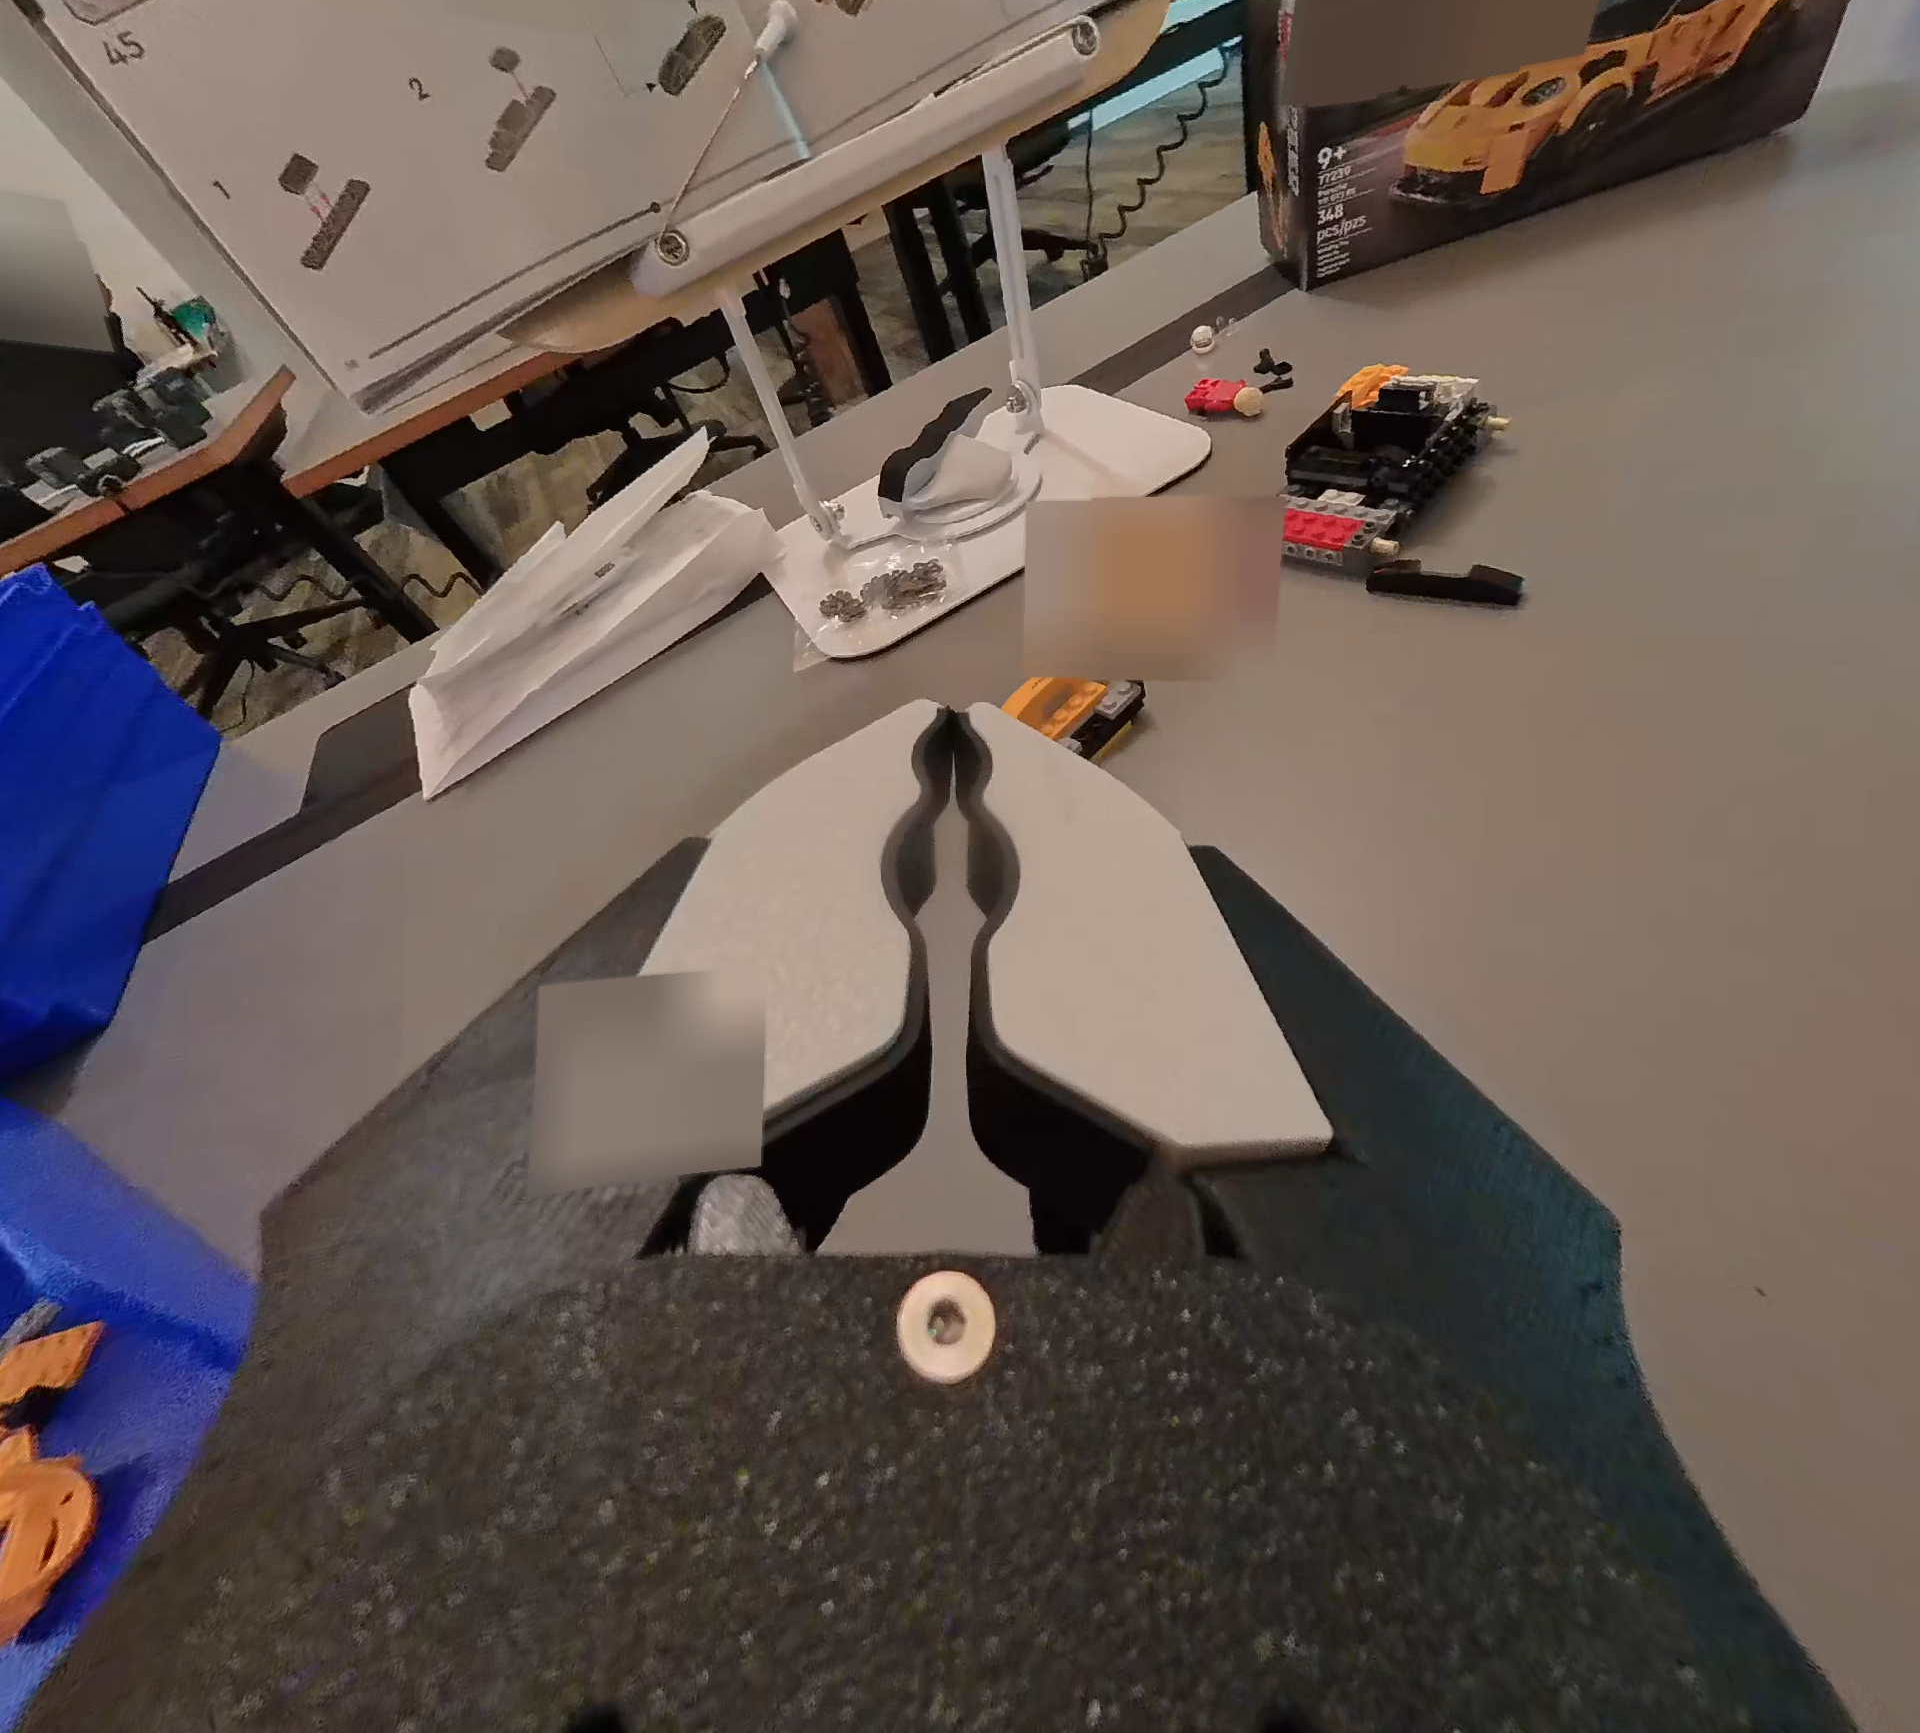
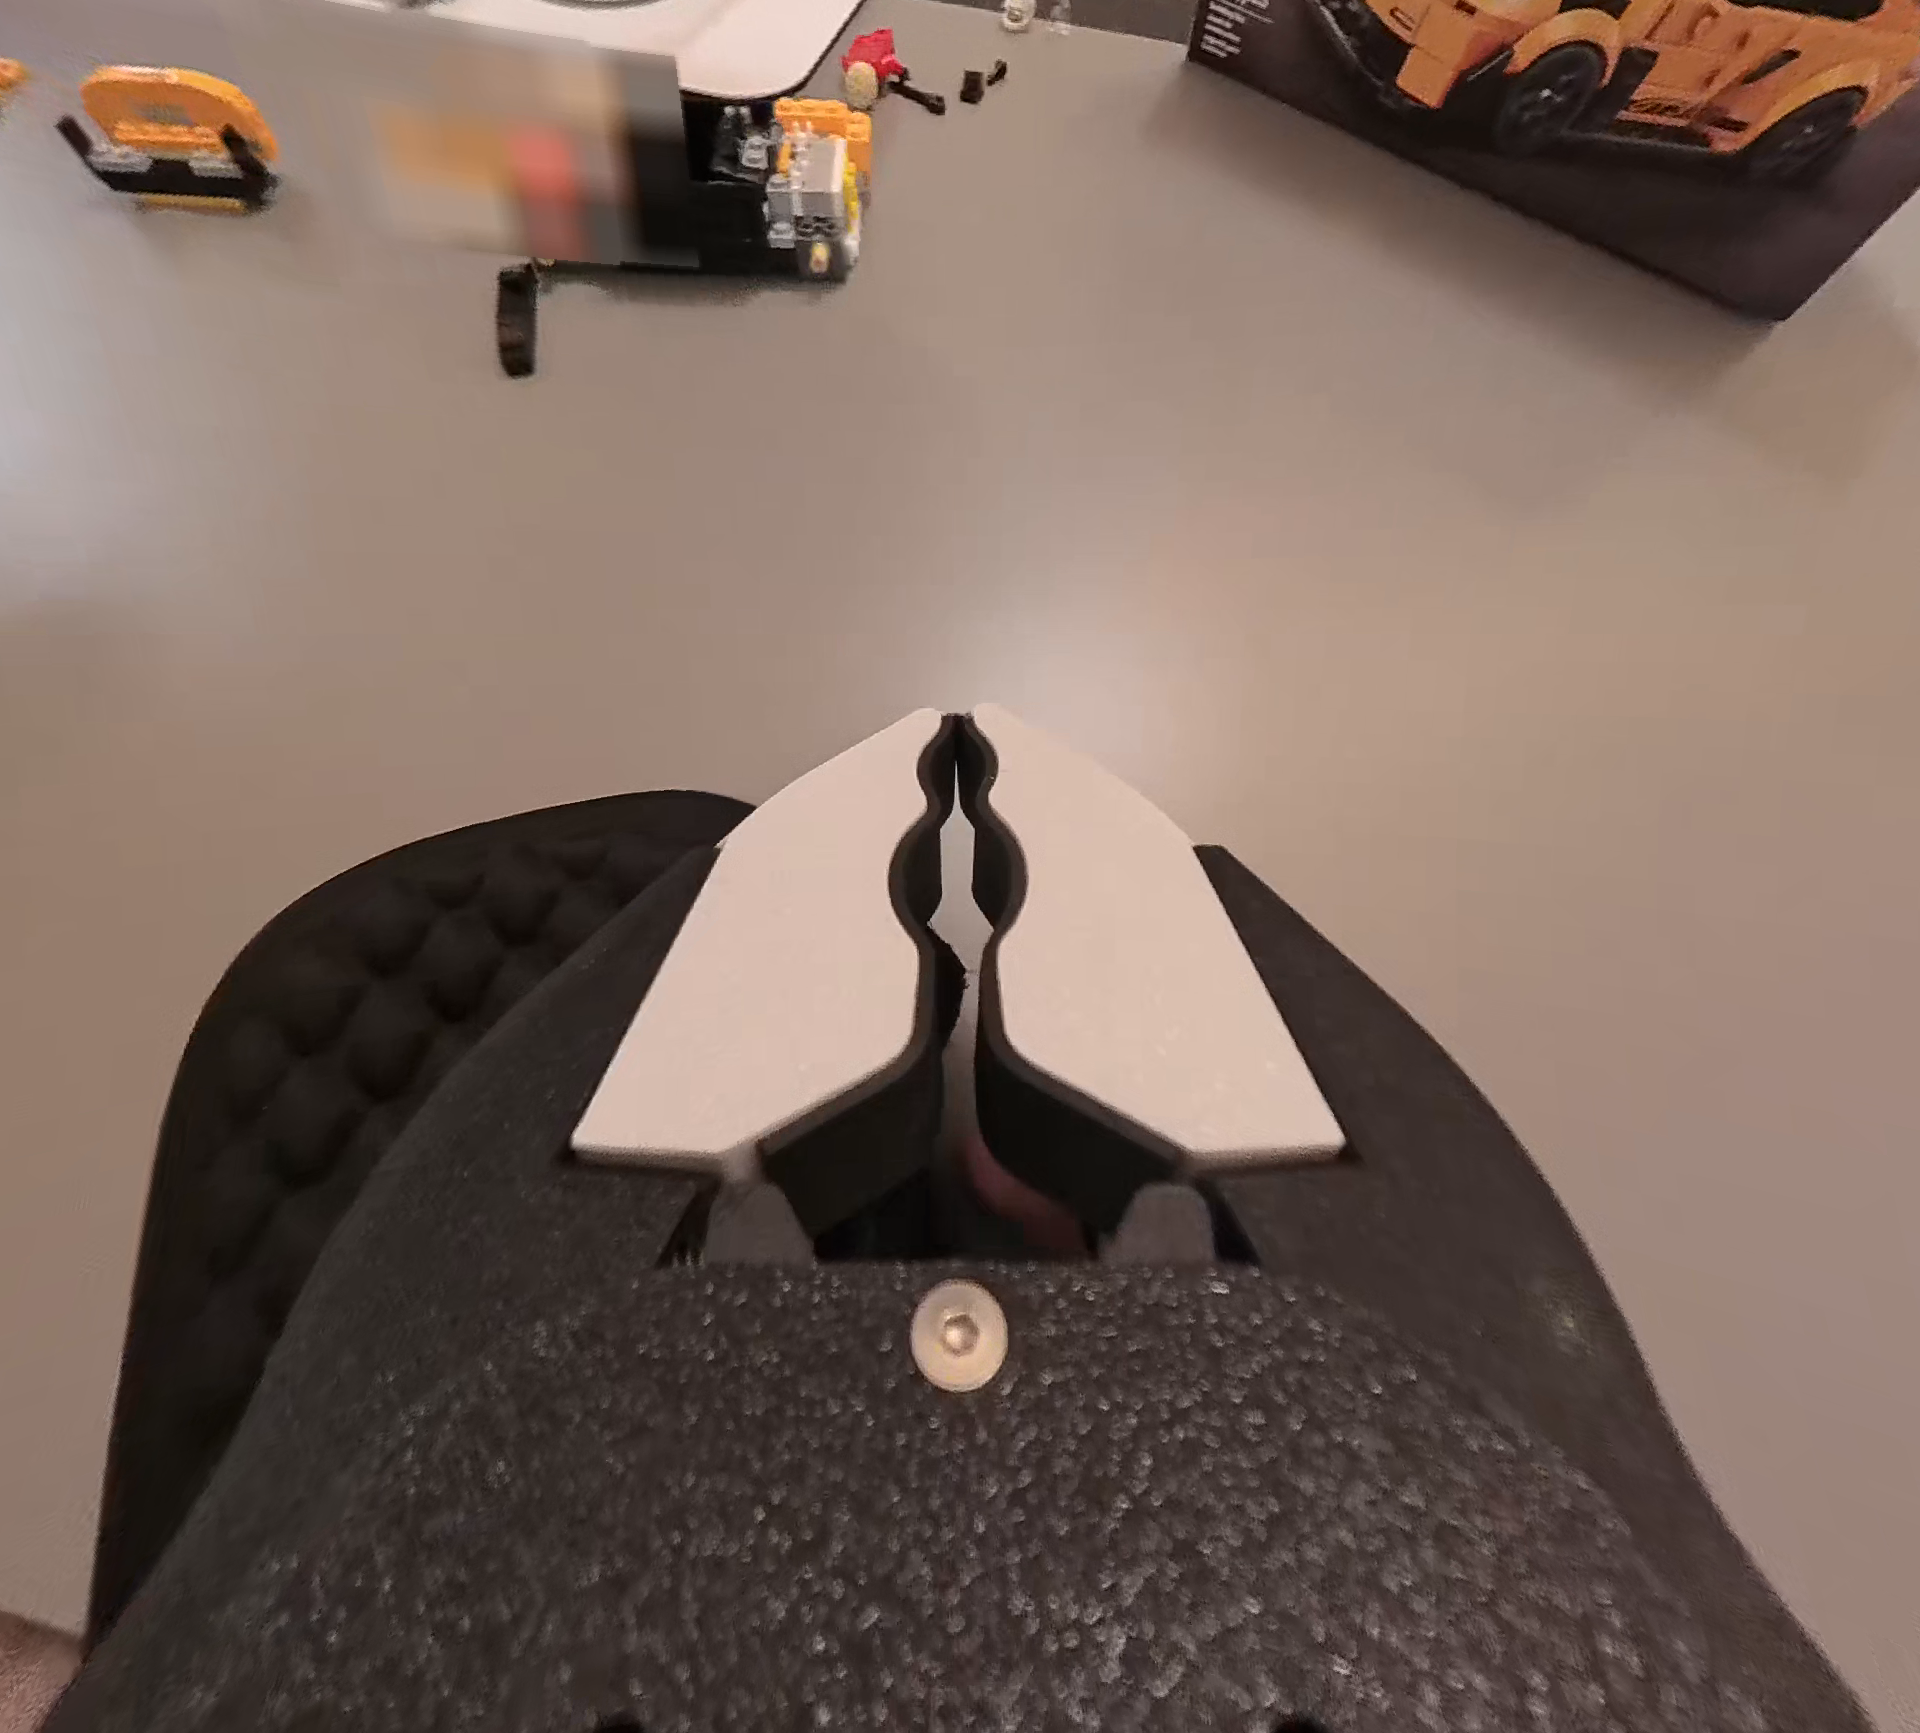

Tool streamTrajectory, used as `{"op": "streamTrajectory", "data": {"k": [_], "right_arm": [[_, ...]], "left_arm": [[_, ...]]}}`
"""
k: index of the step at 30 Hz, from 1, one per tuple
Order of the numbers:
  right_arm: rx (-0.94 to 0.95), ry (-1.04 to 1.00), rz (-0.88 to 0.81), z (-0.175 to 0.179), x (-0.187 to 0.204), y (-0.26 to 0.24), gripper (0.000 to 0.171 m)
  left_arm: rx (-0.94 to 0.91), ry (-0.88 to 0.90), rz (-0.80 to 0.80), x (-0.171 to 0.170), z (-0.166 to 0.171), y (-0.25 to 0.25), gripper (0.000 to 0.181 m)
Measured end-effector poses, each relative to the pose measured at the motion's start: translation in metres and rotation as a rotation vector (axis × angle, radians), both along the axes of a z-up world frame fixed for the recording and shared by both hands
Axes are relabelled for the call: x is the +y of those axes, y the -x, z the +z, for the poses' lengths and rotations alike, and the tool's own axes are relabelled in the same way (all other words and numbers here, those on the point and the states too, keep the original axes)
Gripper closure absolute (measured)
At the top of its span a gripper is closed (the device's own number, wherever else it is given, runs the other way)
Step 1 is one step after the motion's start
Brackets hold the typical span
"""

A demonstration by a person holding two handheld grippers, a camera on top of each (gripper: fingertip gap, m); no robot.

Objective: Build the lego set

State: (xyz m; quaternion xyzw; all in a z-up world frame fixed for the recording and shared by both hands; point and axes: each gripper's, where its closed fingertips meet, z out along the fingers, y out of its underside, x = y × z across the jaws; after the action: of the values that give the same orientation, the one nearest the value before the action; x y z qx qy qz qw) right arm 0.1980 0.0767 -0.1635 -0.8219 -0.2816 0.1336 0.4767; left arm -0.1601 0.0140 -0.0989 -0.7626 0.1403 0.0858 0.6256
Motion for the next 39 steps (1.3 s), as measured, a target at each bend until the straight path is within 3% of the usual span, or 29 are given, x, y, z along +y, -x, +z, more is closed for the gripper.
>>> {"op": "streamTrajectory", "data": {"k": [5,9,14,18,22,26,28,39], "right_arm": [[-0.032,-0.062,0.005,0.004,-0.002,0.01,0.171],[-0.003,-0.184,0.119,0.043,0.013,0.051,0.171],[0.157,-0.347,0.262,0.114,0.057,0.153,0.171],[0.274,-0.426,0.249,0.144,0.103,0.22,0.171],[0.342,-0.492,0.157,0.138,0.143,0.242,0.171],[0.355,-0.507,0.134,0.124,0.15,0.235,0.171],[0.415,-0.471,0.151,0.125,0.144,0.233,0.171],[0.318,-0.566,0.16,0.124,0.14,0.238,0.171]], "left_arm": [[0.018,-0.004,-0.007,-0.006,0.0,-0.005,0.181],[0.031,0.012,-0.051,0.006,0.005,-0.015,0.181],[-0.025,-0.082,-0.068,0.062,0.046,-0.021,0.181],[-0.113,-0.185,0.009,0.115,0.064,-0.012,0.181],[-0.132,-0.22,0.111,0.14,0.046,0.009,0.181],[-0.073,-0.152,0.122,0.138,0.015,0.025,0.181],[-0.119,-0.161,0.118,0.139,0.018,0.025,0.181],[-0.094,-0.157,0.037,0.141,0.017,0.007,0.181]]}}
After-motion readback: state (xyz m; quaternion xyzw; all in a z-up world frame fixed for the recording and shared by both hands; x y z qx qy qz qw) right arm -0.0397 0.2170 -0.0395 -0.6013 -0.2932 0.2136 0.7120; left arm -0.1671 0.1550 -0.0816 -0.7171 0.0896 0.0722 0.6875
